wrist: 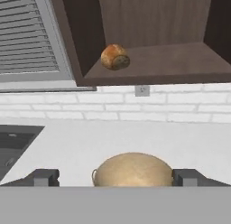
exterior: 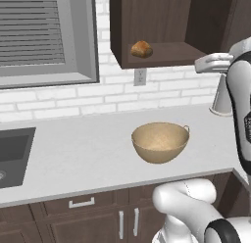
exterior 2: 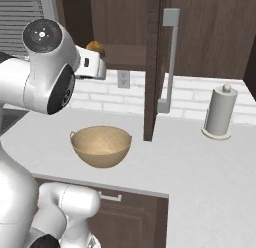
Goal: Open the cabinet, pick up the bread from the cabinet and place it in the basket. Then move the basket to the dining counter.
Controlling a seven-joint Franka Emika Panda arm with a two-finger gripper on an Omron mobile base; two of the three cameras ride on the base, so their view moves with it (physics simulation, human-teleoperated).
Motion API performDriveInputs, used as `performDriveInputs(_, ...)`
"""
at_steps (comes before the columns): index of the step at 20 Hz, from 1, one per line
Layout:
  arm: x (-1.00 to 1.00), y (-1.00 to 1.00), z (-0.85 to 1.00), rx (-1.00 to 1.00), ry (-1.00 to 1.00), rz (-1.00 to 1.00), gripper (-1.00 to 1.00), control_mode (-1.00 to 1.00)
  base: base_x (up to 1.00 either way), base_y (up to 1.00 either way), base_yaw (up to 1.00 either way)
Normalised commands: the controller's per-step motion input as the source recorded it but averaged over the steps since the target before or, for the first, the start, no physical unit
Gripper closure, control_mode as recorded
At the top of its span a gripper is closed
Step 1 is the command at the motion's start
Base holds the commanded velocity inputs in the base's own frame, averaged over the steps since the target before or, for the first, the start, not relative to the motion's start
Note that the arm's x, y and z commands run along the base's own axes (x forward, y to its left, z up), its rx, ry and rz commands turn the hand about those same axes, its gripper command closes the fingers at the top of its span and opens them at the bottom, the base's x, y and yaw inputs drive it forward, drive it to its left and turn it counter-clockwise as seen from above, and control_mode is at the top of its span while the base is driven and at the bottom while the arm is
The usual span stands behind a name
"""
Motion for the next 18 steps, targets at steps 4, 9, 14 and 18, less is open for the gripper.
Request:
performDriveInputs(4,0.2,0.13,0.0,0.0,-0.22,0.17,-1.0,-1.0,0.0,0.0,0.0)
performDriveInputs(9,0.43,0.28,-0.03,-0.01,-0.14,0.1,-1.0,-1.0,0.0,0.0,0.0)
performDriveInputs(14,0.59,0.16,0.01,0.0,0.02,0.03,-1.0,-1.0,0.0,0.0,0.0)
performDriveInputs(18,0.67,0.02,0.1,0.0,0.12,0.03,-1.0,-1.0,0.0,0.0,0.0)
